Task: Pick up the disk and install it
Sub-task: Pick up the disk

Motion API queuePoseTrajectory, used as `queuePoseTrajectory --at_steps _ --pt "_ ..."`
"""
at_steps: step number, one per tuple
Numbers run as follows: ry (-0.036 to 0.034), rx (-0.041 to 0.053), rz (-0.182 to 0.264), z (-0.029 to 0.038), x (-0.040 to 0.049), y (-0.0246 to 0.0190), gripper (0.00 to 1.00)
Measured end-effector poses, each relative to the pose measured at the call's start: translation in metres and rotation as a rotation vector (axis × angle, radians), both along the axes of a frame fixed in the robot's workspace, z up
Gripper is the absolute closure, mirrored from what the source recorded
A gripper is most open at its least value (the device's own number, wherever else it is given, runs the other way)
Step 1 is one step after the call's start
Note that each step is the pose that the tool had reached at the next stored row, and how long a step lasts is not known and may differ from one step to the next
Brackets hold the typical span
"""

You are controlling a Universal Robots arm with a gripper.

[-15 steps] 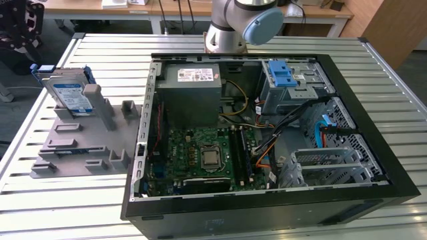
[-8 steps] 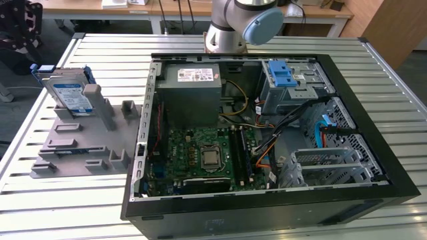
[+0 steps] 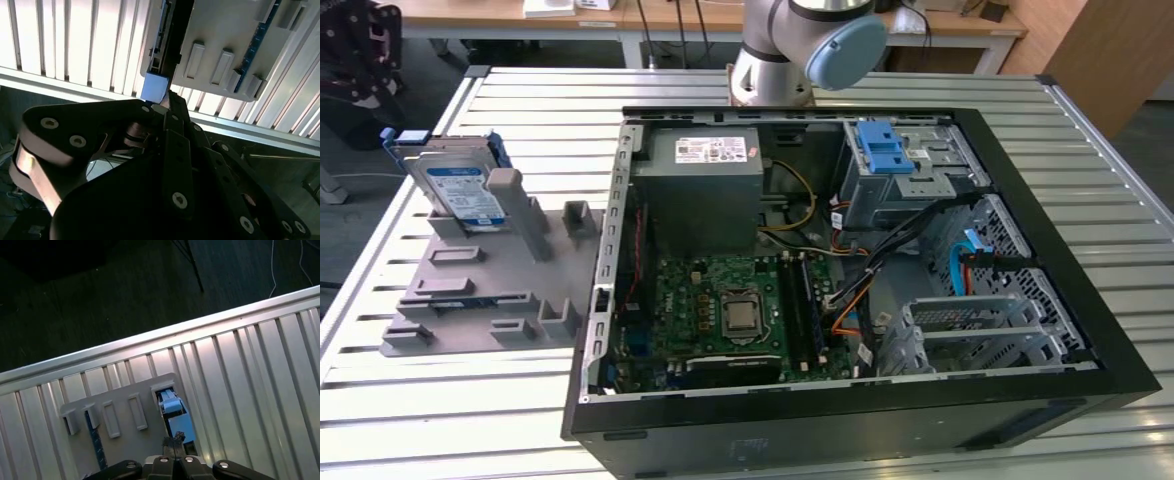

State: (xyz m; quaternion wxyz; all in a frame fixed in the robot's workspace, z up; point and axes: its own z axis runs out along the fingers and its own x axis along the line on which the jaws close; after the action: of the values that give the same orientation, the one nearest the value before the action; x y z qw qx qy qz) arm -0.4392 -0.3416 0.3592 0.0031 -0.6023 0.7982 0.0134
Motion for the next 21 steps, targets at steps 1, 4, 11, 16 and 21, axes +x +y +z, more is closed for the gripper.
queuePoseTrajectory --at_steps 1,4,11,16,21 --pt "-0.0006 0.0004 0.013 0.0 0.0 0.0 0.89" --pt "-0.0014 0.0015 0.031 -0.0002 0.0 0.0001 0.89" --pt "-0.0014 0.0015 0.031 -0.0002 0.0 0.0005 0.89" --pt "-0.0049 0.0016 0.055 -0.0023 0.0 0.0005 0.71" --pt "-0.0081 0.0016 0.116 -0.0079 0.0 0.0005 0.53"
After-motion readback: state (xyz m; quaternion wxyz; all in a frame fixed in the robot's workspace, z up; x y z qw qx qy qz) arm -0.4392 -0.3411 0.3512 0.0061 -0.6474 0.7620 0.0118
